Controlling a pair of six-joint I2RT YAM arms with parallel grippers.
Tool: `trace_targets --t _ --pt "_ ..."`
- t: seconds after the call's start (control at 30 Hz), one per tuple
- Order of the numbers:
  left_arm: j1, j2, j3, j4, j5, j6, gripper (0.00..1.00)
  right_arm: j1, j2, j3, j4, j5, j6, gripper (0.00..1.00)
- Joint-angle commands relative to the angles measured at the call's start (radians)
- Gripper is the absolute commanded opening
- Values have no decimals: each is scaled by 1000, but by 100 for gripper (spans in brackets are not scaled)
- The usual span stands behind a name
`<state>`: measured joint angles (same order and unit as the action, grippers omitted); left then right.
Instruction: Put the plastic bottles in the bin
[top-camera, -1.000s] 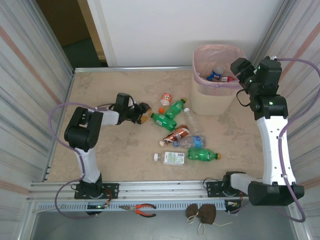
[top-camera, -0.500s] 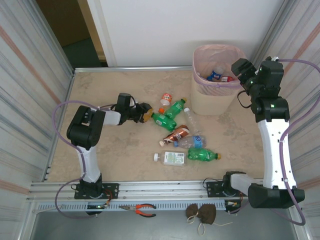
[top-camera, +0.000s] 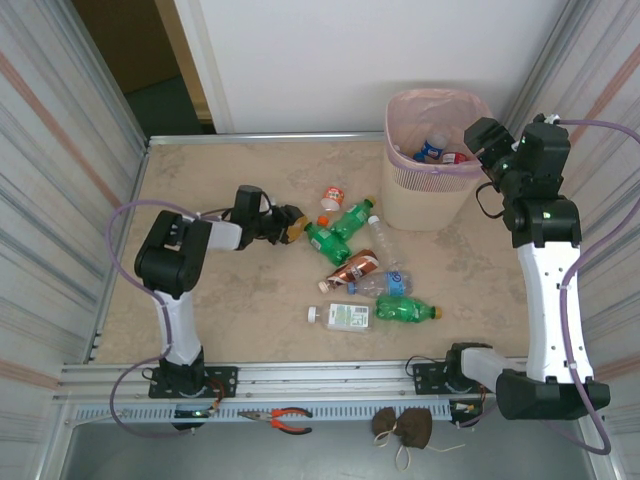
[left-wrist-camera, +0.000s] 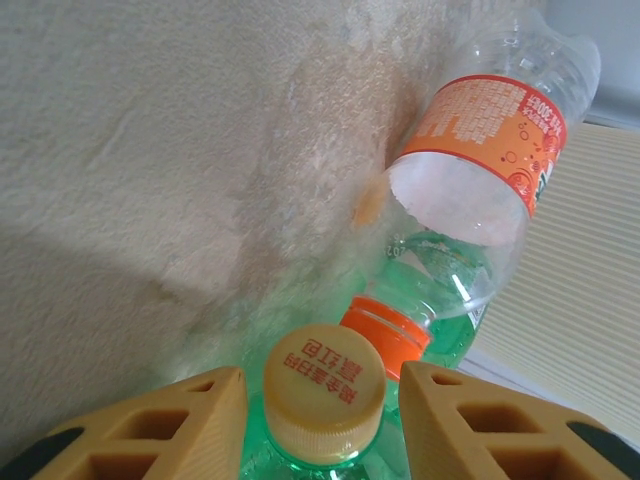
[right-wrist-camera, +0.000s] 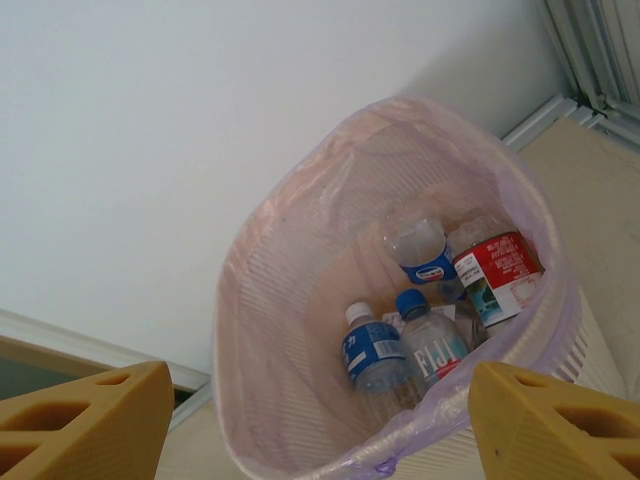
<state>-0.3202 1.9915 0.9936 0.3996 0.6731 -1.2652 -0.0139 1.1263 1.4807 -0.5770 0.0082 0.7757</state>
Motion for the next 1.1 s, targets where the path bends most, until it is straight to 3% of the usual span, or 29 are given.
trace_targets --t 0.0,0.4,0.77,1.07 --pt "-12 30 34 -10 22 6 45 -10 -25 8 -3 26 -20 76" --pt "-14 57 84 -42 23 21 43 -11 -33 15 -6 30 -24 75" --pt "-17 48 78 -46 17 24 30 -15 -37 14 -8 32 -26 74" --pt "0 -109 44 -123 -17 98 26 -14 -49 26 -17 38 -29 73"
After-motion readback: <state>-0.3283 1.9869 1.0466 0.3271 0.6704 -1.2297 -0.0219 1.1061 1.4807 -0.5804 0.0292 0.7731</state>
